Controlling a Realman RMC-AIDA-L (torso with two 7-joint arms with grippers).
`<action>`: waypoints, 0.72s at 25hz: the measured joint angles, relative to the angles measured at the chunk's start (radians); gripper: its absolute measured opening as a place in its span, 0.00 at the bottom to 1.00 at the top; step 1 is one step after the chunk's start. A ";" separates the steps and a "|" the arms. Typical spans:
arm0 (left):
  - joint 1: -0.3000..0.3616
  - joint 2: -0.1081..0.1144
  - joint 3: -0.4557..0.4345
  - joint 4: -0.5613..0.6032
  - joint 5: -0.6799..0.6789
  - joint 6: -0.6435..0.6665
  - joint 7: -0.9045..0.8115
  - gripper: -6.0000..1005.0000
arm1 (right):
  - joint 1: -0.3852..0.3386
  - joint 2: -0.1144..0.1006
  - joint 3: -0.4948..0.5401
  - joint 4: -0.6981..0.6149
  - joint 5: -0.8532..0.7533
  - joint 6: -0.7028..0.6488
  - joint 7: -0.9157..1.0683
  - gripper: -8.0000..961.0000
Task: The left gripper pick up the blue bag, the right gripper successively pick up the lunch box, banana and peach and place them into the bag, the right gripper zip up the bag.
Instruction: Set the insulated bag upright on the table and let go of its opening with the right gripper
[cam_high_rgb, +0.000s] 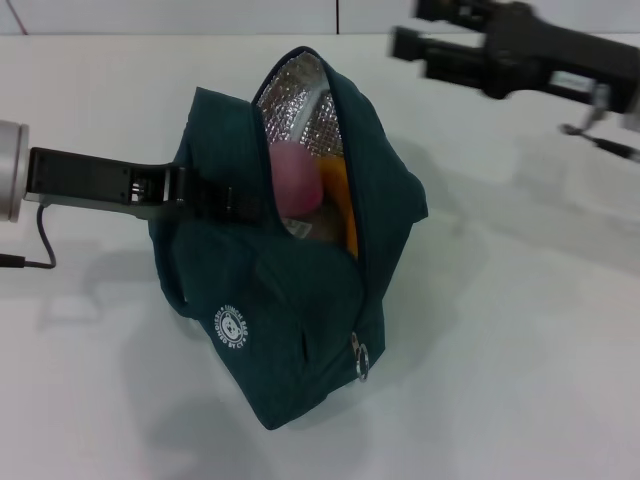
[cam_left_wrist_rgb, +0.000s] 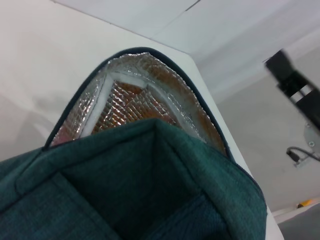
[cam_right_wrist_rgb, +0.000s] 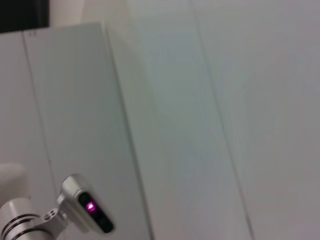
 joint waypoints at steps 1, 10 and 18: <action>0.000 0.000 0.000 -0.001 0.000 0.000 0.000 0.05 | -0.012 -0.008 0.012 -0.002 0.000 -0.008 0.000 0.68; 0.006 0.000 0.000 -0.002 0.000 0.000 0.002 0.05 | -0.079 -0.050 0.021 0.011 -0.154 -0.054 -0.004 0.75; 0.009 -0.002 0.000 0.000 -0.001 -0.002 0.000 0.05 | -0.082 -0.025 0.015 0.010 -0.278 -0.077 -0.006 0.75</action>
